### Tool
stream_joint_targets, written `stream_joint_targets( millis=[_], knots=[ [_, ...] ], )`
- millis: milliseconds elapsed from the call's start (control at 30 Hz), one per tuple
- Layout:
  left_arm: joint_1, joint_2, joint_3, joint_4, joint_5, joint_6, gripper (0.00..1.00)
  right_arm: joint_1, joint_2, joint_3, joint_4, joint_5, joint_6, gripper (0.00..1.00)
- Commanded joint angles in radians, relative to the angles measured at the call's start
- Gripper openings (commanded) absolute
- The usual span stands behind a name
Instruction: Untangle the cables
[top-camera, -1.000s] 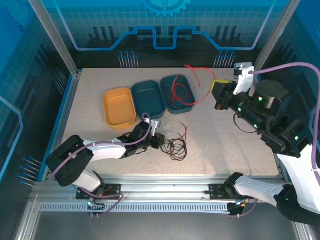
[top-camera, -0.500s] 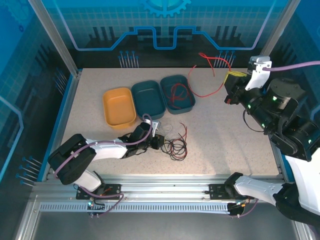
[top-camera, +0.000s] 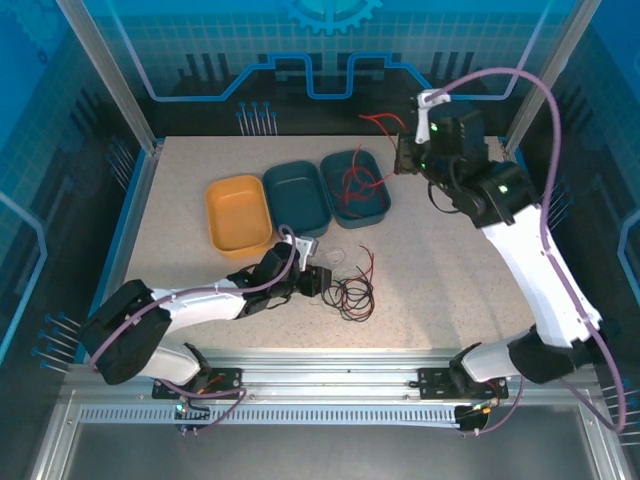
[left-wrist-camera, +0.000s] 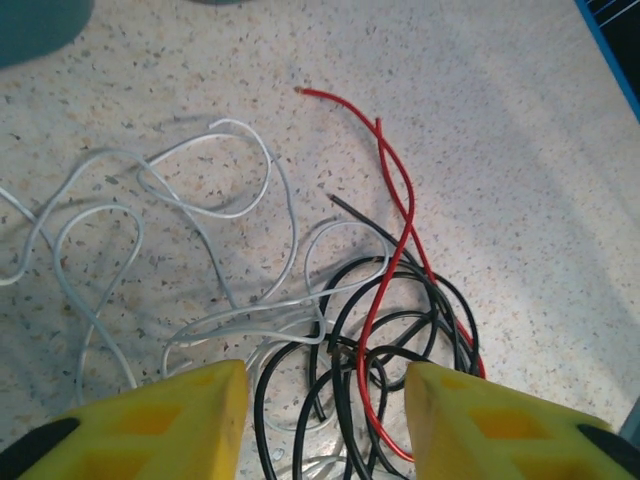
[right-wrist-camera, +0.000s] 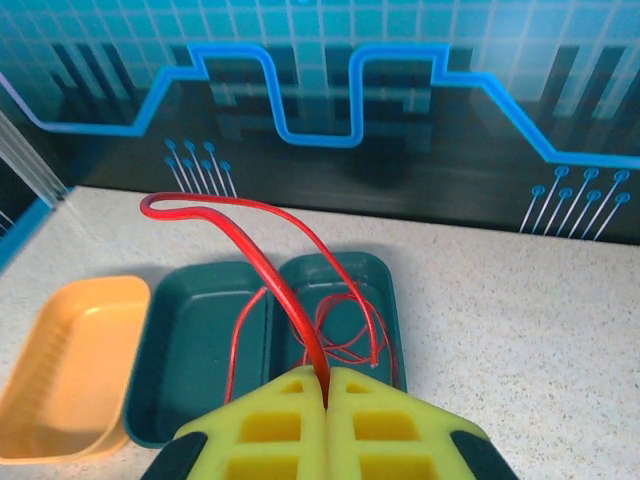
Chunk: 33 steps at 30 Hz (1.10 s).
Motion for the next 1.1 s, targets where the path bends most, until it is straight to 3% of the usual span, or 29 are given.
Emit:
stream_joint_targets(
  millis=[0,300,500,800,1067],
  knots=[
    [0.005,-0.054,0.023,-0.053,-0.024,0.006,0.52,-0.028,0.054,0.038,0.038,-0.031,-0.024,0.0],
    [0.004,-0.141,0.022,-0.102,-0.041,0.004,0.68,-0.08,0.263,0.042,0.146,-0.075,-0.094,0.0],
    [0.005,-0.196,0.016,-0.147,-0.068,-0.001,0.99,-0.105,0.408,0.108,0.161,-0.112,-0.143,0.0],
    [0.004,-0.274,0.014,-0.203,-0.114,-0.002,0.99,-0.135,0.613,0.262,0.086,-0.118,-0.157,0.0],
    [0.006,-0.297,-0.001,-0.219,-0.142,-0.006,0.99,-0.174,0.702,0.278,0.052,-0.14,-0.125,0.0]
  ],
)
